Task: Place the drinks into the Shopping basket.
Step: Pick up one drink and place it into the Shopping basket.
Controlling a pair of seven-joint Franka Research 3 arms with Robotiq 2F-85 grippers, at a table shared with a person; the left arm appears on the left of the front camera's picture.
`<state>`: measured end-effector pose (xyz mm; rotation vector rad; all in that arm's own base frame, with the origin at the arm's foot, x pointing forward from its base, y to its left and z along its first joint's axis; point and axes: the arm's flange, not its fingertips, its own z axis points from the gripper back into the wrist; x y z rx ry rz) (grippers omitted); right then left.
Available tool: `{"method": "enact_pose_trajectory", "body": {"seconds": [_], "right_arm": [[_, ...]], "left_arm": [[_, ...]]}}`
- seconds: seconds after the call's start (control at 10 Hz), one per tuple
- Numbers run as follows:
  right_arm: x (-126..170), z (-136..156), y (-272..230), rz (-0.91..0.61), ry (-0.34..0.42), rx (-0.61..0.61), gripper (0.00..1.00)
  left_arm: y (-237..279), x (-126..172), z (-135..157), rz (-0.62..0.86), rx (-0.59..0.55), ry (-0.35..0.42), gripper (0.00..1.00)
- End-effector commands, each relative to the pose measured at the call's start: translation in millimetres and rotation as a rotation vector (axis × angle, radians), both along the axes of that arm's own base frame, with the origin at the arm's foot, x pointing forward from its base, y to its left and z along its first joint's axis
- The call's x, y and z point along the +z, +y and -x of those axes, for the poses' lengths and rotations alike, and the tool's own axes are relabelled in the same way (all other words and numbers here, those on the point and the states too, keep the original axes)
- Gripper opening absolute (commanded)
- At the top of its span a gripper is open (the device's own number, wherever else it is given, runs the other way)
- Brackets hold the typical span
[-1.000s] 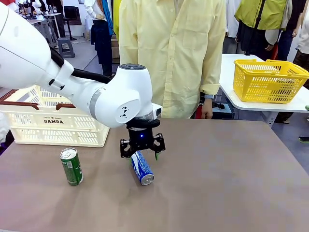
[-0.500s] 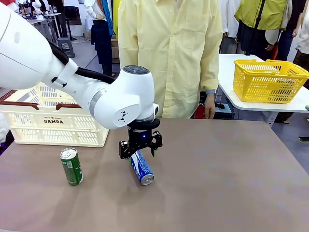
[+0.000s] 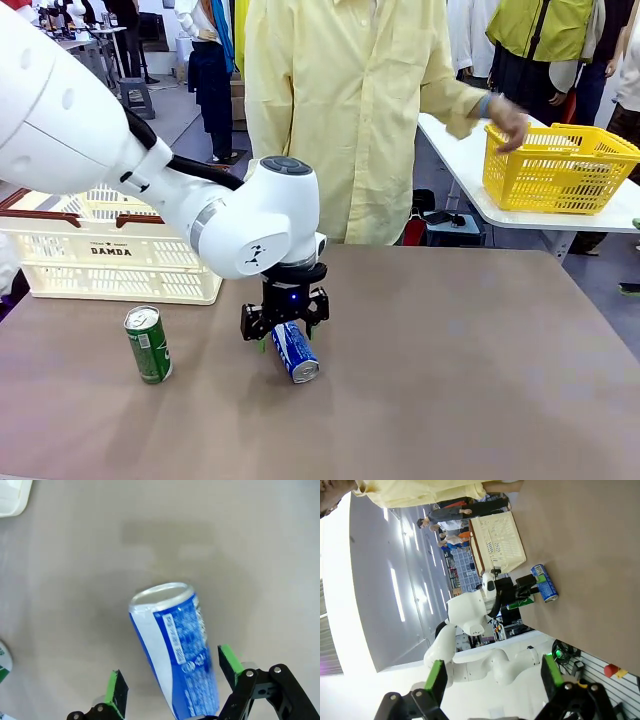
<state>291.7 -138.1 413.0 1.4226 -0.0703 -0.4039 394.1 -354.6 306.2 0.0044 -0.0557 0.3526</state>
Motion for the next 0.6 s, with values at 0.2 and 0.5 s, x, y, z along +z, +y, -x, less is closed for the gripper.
{"method": "enact_pose_trajectory", "body": {"seconds": [0.2,0.5], "right_arm": [[1,2,-2,0.003,-0.026,0.012,1.00],[1,2,-2,0.003,-0.026,0.012,1.00]], "left_arm": [[-6,-10,-10,-0.044,-0.030,-0.030,0.48],[-5,-17,-13,-0.035,-0.046,-0.012,0.00]]}}
